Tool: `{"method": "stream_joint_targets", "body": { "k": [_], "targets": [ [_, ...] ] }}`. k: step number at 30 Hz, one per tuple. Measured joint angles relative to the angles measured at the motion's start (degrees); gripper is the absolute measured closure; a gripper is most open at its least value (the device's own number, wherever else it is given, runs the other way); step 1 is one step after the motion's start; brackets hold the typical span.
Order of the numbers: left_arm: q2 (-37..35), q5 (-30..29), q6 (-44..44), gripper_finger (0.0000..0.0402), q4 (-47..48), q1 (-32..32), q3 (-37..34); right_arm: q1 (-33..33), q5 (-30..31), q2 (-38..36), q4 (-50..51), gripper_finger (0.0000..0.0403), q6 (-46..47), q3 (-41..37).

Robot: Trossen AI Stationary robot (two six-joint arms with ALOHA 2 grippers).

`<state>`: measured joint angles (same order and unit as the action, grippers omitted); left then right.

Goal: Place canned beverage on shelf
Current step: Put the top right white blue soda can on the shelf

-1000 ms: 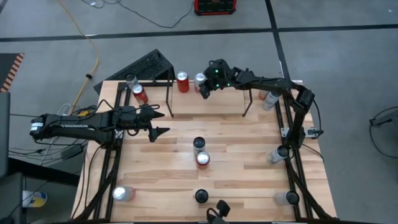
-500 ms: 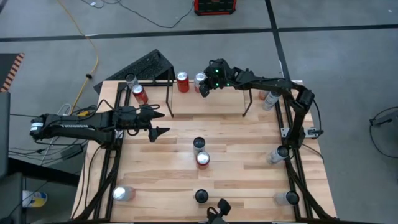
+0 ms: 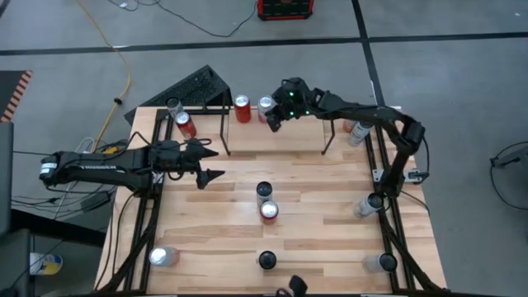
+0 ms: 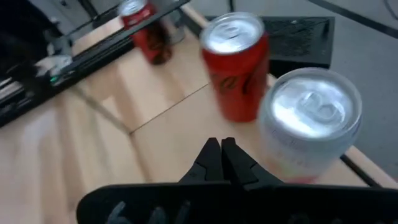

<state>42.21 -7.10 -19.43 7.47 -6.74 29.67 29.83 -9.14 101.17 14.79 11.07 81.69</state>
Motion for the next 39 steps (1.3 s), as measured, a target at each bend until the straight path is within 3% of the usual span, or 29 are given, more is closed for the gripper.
{"method": "stream_joint_targets", "body": {
  "k": [7, 11, 17, 22, 31, 35, 39],
  "targets": [
    [-1.18, 0.52, 0.69, 0.0009, 11.77, 0.02, 8.81, -6.01, 0.75, -9.95, 11.47, 0.0403, -3.73, 0.02],
    [-1.28, 0.69, 0.65, 0.0009, 17.25, 0.34, 13.13, -10.41, 5.74, -16.01, 20.02, 0.0403, -4.05, 0.02],
    [-1.60, 0.58, 4.03, 0.0009, 17.40, 2.31, 13.31, -17.28, 11.18, -25.54, 30.70, 0.0403, -1.17, 0.02],
    [-2.52, -2.50, 8.14, 0.0009, 14.39, 2.62, 11.98, -25.21, 15.29, -31.83, 32.94, 0.0403, 2.35, 0.02],
    [-1.04, -4.68, 4.94, 0.0009, 7.56, 2.62, 7.13, -36.35, 33.65, -32.57, 29.75, 0.0403, -1.27, 0.02],
    [-0.21, -4.50, 2.45, 0.0009, 9.57, 2.62, 6.84, -36.07, 35.05, -31.57, 29.91, 0.0403, -10.35, 0.00],
    [0.38, -3.62, 0.06, 0.0009, 8.32, 2.62, 6.84, -35.68, 35.01, -31.16, 30.19, 0.0403, -8.22, -0.03]
  ]
}}
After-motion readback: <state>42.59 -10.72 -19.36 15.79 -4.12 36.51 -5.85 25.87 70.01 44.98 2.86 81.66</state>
